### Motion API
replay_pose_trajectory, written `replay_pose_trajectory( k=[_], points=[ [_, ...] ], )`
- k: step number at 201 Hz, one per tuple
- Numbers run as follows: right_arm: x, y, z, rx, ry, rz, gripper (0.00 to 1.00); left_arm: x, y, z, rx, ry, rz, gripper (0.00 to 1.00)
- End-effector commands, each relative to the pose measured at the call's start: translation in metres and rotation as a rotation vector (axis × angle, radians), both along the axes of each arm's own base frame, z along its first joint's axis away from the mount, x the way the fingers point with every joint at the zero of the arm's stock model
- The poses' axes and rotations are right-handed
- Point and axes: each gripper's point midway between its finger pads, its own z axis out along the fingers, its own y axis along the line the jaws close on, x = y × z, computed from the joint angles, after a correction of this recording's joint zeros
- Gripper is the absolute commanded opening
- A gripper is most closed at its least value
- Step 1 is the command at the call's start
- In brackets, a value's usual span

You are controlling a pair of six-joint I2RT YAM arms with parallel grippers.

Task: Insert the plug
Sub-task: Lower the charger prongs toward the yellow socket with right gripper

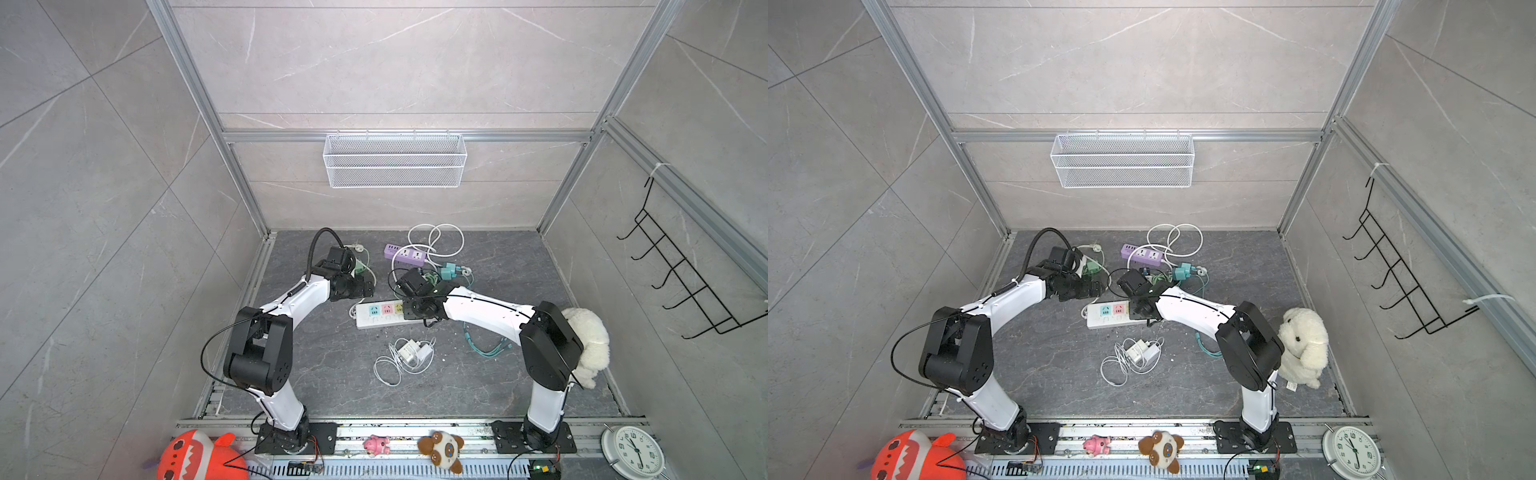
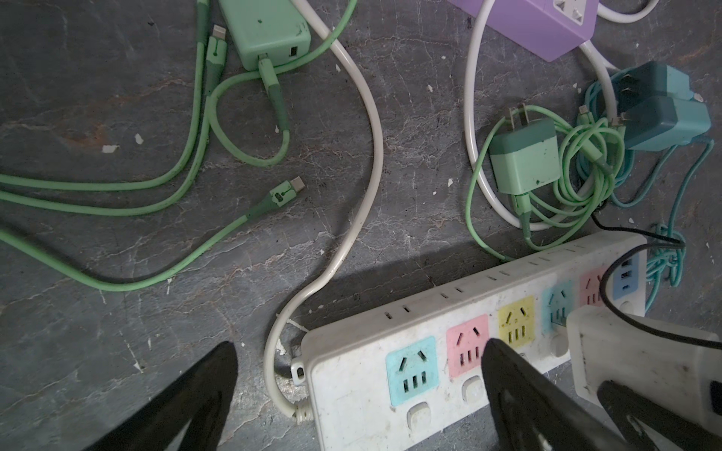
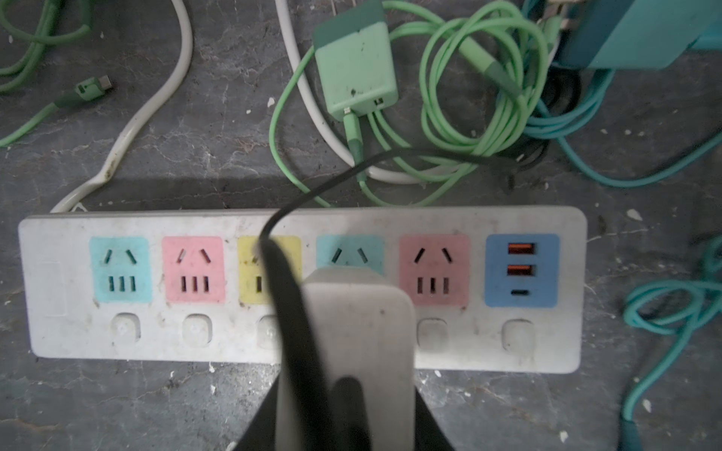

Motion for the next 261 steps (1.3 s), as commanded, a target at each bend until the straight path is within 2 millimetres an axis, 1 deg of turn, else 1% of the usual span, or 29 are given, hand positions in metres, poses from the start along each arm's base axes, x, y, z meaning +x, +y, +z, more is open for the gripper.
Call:
replay_pose_trajectory(
  k=[1, 37, 60, 76, 82, 96, 112, 149, 178, 198, 226, 261],
  points=[
    [0.005, 0.005, -0.001, -0.015, -0.007, 0.011, 0.07, 0.003, 0.001, 0.017, -0.020, -0.047, -0.003, 1.00],
    [0.003, 0.000, -0.008, -0.039, 0.005, -0.001, 0.07, 0.003, 0.001, 0.017, -0.020, -0.047, -0.004, 1.00],
    [0.002, -0.003, -0.009, -0.047, 0.004, -0.006, 0.07, 0.003, 0.001, 0.019, -0.019, -0.053, -0.004, 1.00],
    [0.002, 0.003, 0.002, 0.005, -0.016, 0.017, 0.07, 0.003, 0.001, 0.019, -0.016, -0.054, -0.003, 1.00],
    [0.002, 0.005, 0.009, 0.023, -0.033, 0.019, 0.07, 0.003, 0.002, 0.018, -0.016, -0.052, -0.003, 1.00],
    [0.004, 0.005, 0.020, 0.036, -0.055, 0.022, 0.08, 0.003, 0.001, 0.018, -0.017, -0.051, -0.003, 1.00],
    [0.005, 0.002, 0.025, 0.015, -0.064, 0.025, 0.08, 0.003, 0.001, 0.018, -0.020, -0.051, -0.005, 1.00],
    [0.004, -0.003, 0.013, -0.018, -0.045, 0.018, 0.07, 0.003, 0.002, 0.020, -0.019, -0.056, 0.000, 1.00],
    [0.005, -0.007, 0.016, -0.036, -0.056, 0.007, 0.07, 0.003, 0.001, 0.022, -0.020, -0.058, 0.000, 1.00],
    [0.006, -0.009, 0.011, -0.052, -0.048, 0.008, 0.07, 0.004, 0.001, 0.021, -0.019, -0.056, -0.002, 1.00],
    [0.005, -0.005, -0.001, -0.044, -0.022, 0.012, 0.07, 0.003, 0.002, 0.021, -0.017, -0.056, -0.001, 1.00],
    [0.001, -0.003, -0.010, -0.031, 0.005, 0.012, 0.07, 0.003, 0.002, 0.024, -0.017, -0.063, 0.000, 1.00]
  ],
)
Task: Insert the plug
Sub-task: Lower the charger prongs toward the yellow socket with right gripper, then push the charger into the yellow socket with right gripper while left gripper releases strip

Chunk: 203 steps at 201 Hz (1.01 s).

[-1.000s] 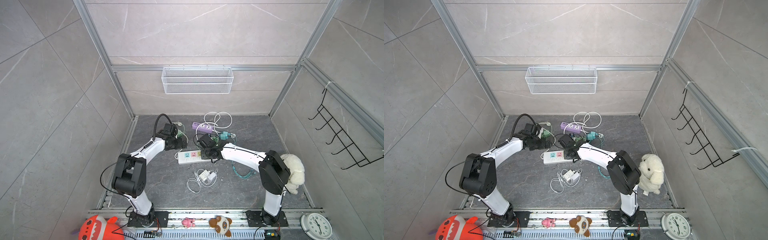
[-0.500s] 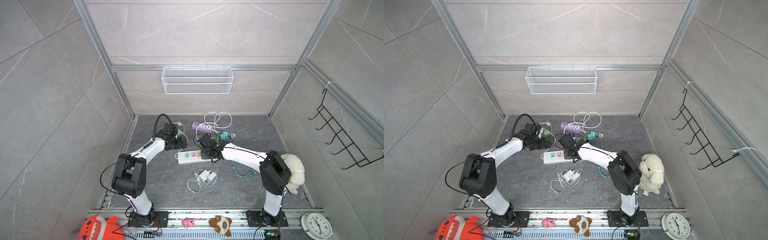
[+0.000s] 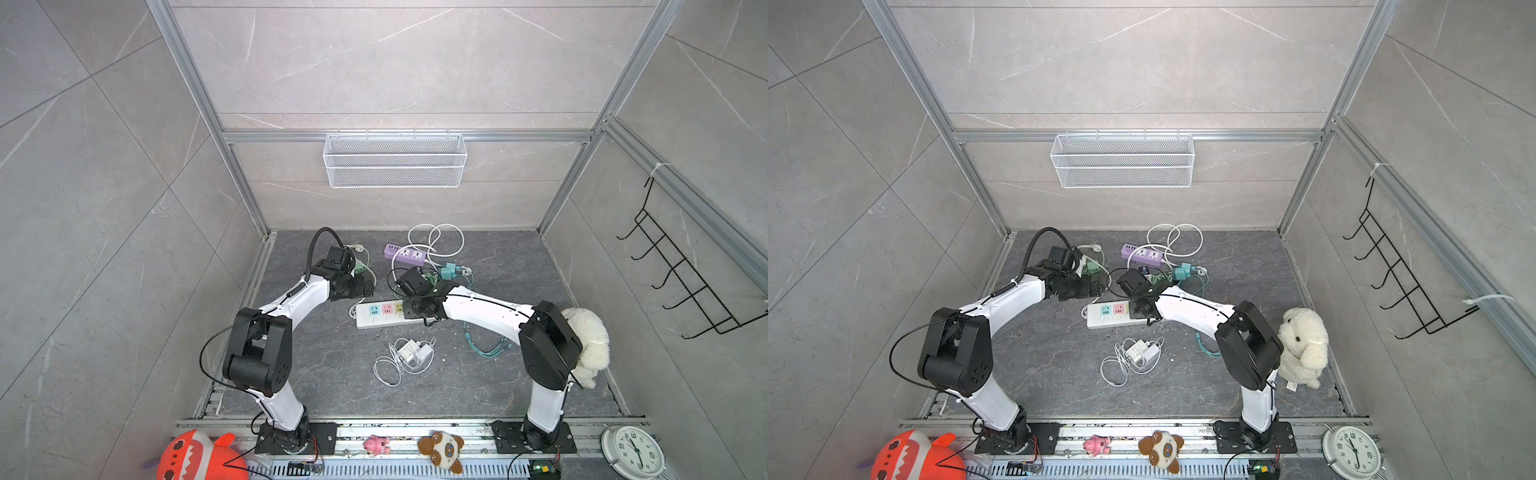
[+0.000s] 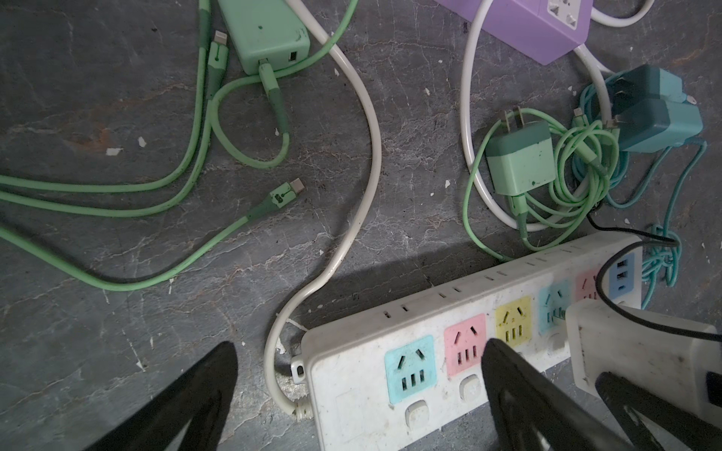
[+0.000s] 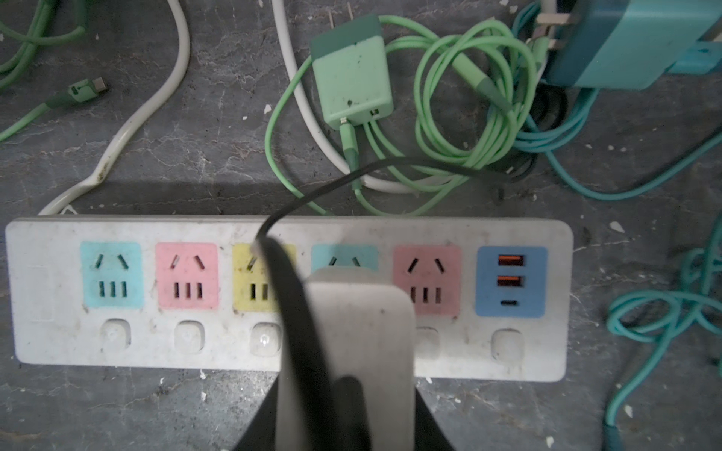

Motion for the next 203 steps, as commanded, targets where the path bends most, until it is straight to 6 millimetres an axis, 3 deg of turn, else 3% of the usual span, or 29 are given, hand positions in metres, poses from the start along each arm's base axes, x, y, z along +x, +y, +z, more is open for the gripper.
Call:
replay_pose_trajectory(
  k=[1, 56, 147, 172, 203],
  points=[
    [-0.002, 0.000, -0.010, -0.004, 0.018, -0.002, 0.07, 0.003, 0.002, 0.021, -0.016, -0.056, 0.002, 1.00],
    [-0.007, -0.004, -0.020, -0.035, 0.047, -0.012, 0.07, 0.003, 0.002, 0.022, -0.015, -0.059, 0.001, 1.00],
    [-0.023, -0.022, -0.076, -0.163, 0.205, -0.069, 0.08, -0.004, 0.017, 0.047, 0.015, -0.146, 0.047, 1.00],
    [-0.025, -0.024, -0.100, -0.137, 0.263, -0.088, 0.07, -0.006, 0.028, 0.052, 0.029, -0.173, 0.083, 1.00],
    [-0.029, -0.029, -0.110, -0.158, 0.286, -0.098, 0.07, -0.014, 0.045, 0.053, 0.031, -0.183, 0.127, 1.00]
  ],
)
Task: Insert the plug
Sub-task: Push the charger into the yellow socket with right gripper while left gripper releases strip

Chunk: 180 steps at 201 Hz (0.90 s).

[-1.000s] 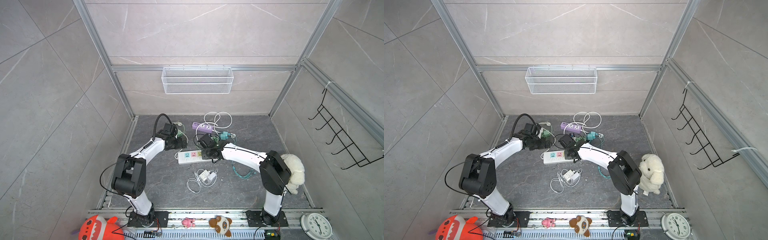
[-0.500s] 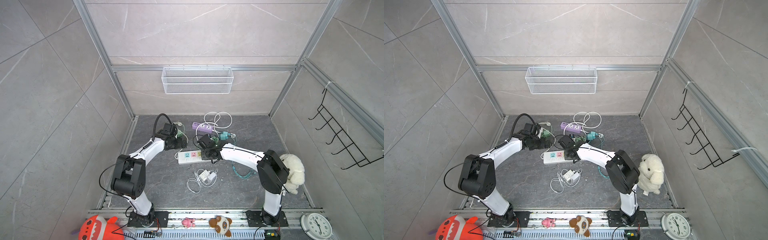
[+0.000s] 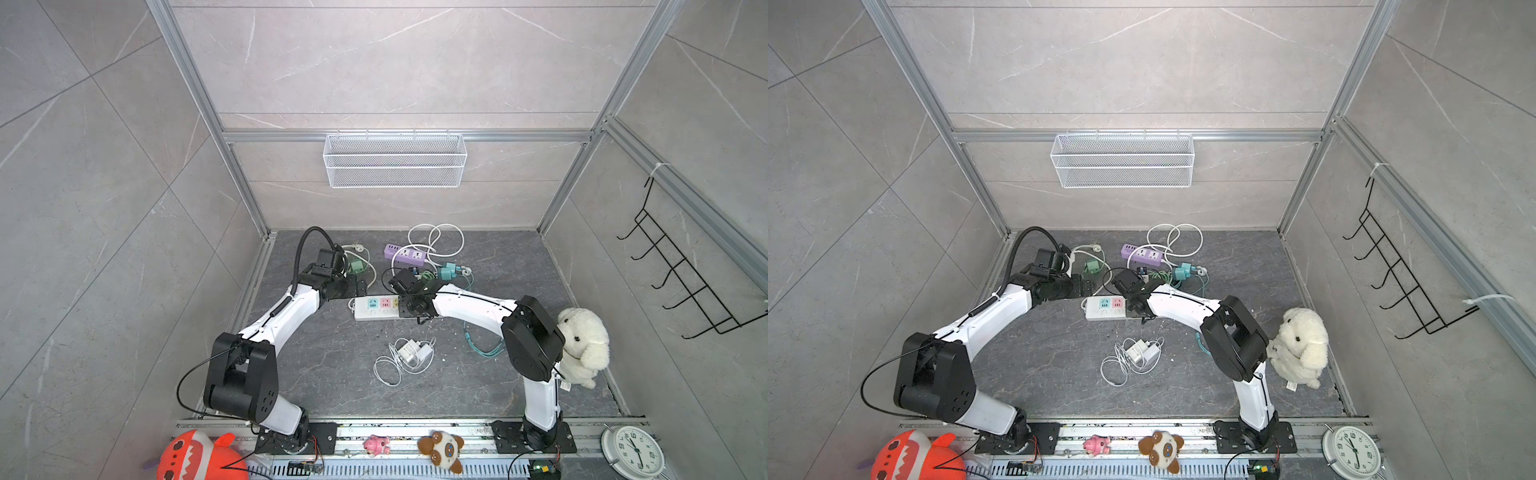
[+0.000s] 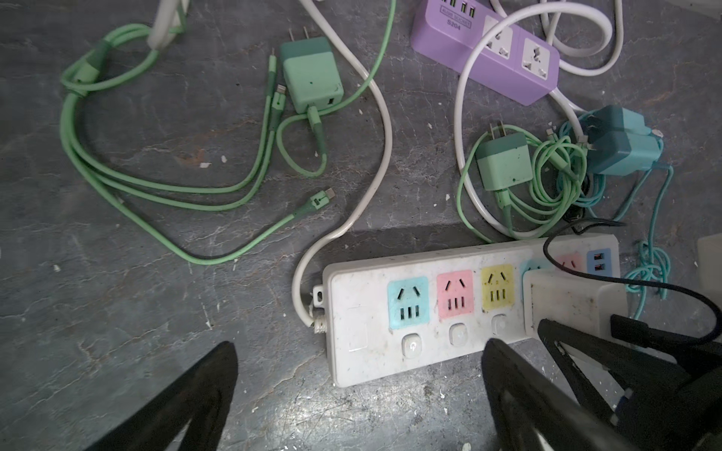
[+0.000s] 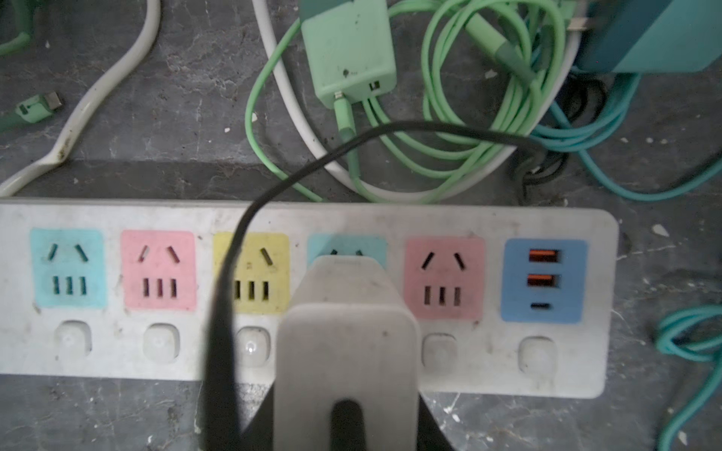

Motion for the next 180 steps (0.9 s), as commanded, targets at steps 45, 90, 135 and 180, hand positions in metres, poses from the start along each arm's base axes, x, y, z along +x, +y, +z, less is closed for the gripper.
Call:
replay_pose_trajectory(
  k=[45, 90, 135, 180],
  points=[
    [-0.028, -0.027, -0.061, -0.135, 0.232, -0.003, 0.14, -0.032, 0.013, 0.001, -0.045, -0.016, 0.015, 1.00],
    [-0.016, -0.019, -0.033, -0.116, 0.203, 0.029, 0.35, -0.074, 0.000, -0.026, -0.113, 0.067, -0.045, 1.00],
    [-0.006, -0.016, -0.002, -0.070, 0.150, 0.044, 0.51, -0.098, -0.023, -0.035, -0.092, 0.082, -0.135, 1.00],
    [-0.017, -0.016, 0.032, 0.002, 0.132, 0.075, 0.63, -0.109, -0.045, -0.024, -0.051, 0.028, -0.214, 1.00]
  ],
)
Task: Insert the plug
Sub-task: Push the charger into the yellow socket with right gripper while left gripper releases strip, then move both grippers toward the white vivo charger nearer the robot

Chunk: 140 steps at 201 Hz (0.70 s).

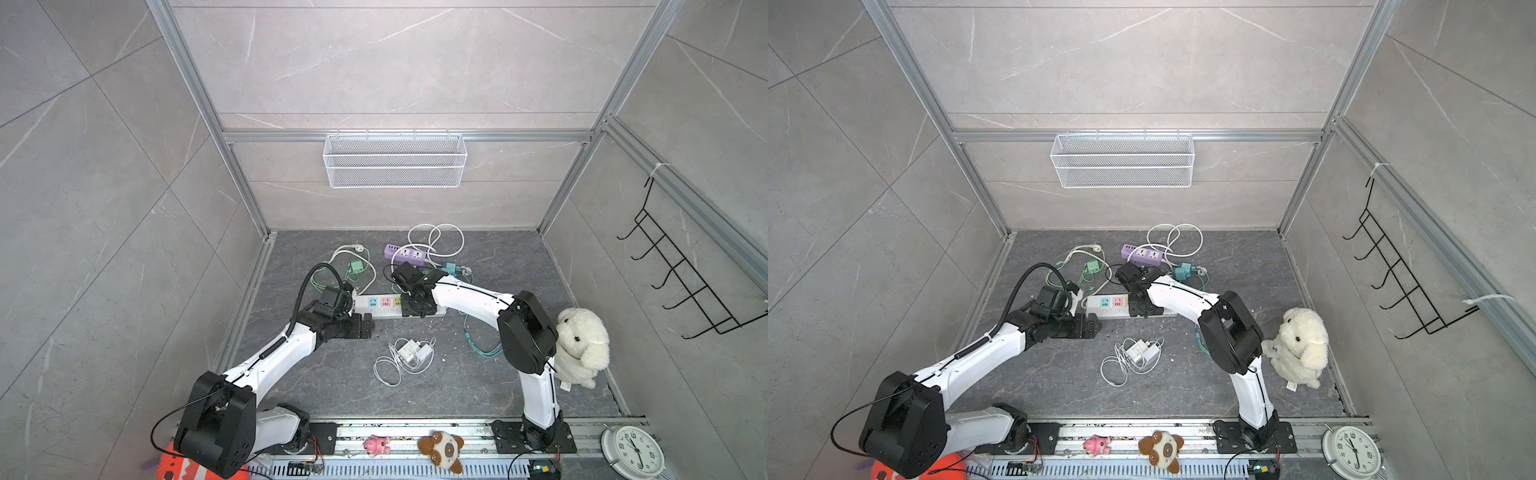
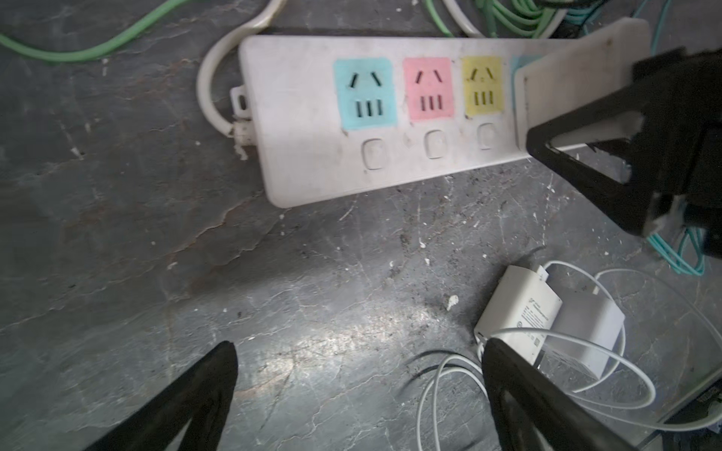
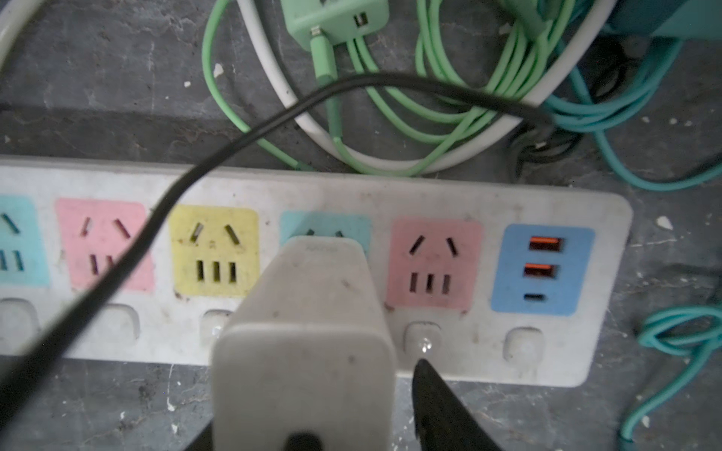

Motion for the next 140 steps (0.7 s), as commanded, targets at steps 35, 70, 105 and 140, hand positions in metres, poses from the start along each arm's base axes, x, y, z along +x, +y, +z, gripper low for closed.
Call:
replay_pose_trajectory(
  k=[35, 70, 105, 140],
  points=[
    [-0.039, -0.011, 0.045, 0.099, 0.040, 0.069, 0.66, -0.003, -0.029, 0.026, 0.005, -0.099, -0.112, 1.00],
    [-0.061, -0.037, 0.059, 0.106, 0.007, 0.045, 0.66, -0.007, -0.054, 0.030, 0.078, -0.144, -0.187, 1.00],
    [-0.077, -0.072, 0.066, 0.080, -0.032, 0.004, 0.63, -0.004, -0.083, 0.033, 0.134, -0.216, -0.253, 0.99],
    [-0.087, -0.086, 0.042, 0.114, 0.007, -0.018, 0.60, 0.009, -0.101, 0.016, 0.201, -0.197, -0.276, 0.91]
  ],
)
